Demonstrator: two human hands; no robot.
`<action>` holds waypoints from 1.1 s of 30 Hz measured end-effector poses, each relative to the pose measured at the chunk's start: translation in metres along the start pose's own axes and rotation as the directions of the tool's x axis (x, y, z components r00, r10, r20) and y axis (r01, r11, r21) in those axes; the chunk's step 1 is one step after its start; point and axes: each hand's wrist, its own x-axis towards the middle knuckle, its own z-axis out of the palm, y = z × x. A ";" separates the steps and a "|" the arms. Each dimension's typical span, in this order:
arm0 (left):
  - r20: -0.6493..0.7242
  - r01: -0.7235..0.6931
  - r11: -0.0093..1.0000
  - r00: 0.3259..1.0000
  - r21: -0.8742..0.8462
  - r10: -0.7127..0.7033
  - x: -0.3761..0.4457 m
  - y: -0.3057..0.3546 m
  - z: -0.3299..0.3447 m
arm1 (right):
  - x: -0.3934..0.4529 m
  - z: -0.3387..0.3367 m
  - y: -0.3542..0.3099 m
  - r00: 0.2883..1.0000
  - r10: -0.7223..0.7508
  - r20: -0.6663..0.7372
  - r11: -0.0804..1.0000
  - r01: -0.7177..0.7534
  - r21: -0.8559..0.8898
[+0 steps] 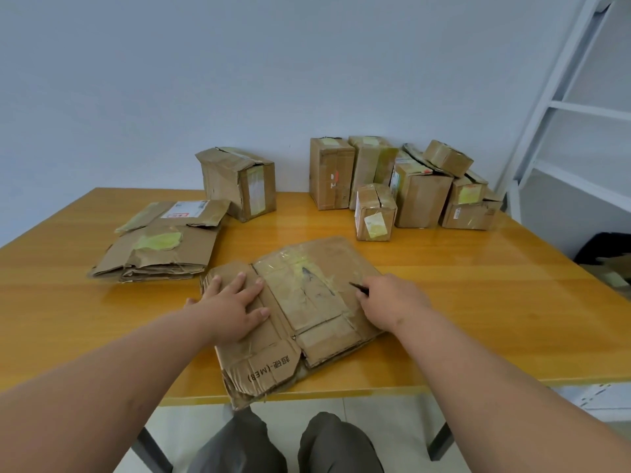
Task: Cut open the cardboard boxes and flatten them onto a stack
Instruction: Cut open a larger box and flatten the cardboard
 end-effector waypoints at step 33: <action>-0.130 -0.111 0.986 0.983 0.123 0.127 0.006 0.031 0.019 | 0.004 0.026 -0.037 0.966 -0.258 0.030 0.966 0.258 -0.027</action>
